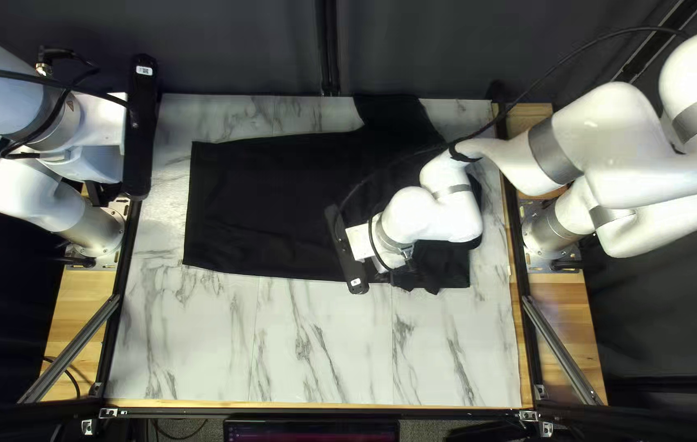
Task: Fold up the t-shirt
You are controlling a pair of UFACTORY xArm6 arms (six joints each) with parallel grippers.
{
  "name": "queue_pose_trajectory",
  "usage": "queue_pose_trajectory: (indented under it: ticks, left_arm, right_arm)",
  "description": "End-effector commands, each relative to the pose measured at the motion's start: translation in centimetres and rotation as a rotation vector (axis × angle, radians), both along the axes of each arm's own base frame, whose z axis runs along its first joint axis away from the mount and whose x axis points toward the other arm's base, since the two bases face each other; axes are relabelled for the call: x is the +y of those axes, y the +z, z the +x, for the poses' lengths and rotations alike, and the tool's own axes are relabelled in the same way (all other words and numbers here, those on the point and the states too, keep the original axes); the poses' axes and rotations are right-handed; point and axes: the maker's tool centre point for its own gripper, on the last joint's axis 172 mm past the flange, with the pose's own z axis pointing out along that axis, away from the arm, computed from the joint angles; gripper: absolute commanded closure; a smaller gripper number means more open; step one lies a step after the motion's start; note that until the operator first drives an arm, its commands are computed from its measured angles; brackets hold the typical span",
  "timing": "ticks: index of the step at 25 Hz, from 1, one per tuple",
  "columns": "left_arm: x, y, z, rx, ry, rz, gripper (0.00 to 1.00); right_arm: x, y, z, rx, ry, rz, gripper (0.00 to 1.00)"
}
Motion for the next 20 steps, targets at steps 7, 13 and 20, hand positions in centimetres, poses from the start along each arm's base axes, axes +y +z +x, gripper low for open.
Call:
queue_pose_trajectory:
  ticks: [7, 13, 20]
  left_arm:
    - [0.0, 0.0, 0.0, 0.000, 0.000, 0.000, 0.00]
    - [0.0, 0.0, 0.0, 0.000, 0.000, 0.000, 0.00]
    - [0.0, 0.0, 0.0, 0.000, 0.000, 0.000, 0.00]
  right_arm:
    - [-2.5, -0.6, 0.2, 0.016, 0.201, -0.067, 0.00]
    - [-3.8, 0.9, -0.7, 0.067, 0.290, -0.144, 0.00]
    - [-3.4, 2.0, -0.5, 0.114, 0.318, -0.188, 0.00]
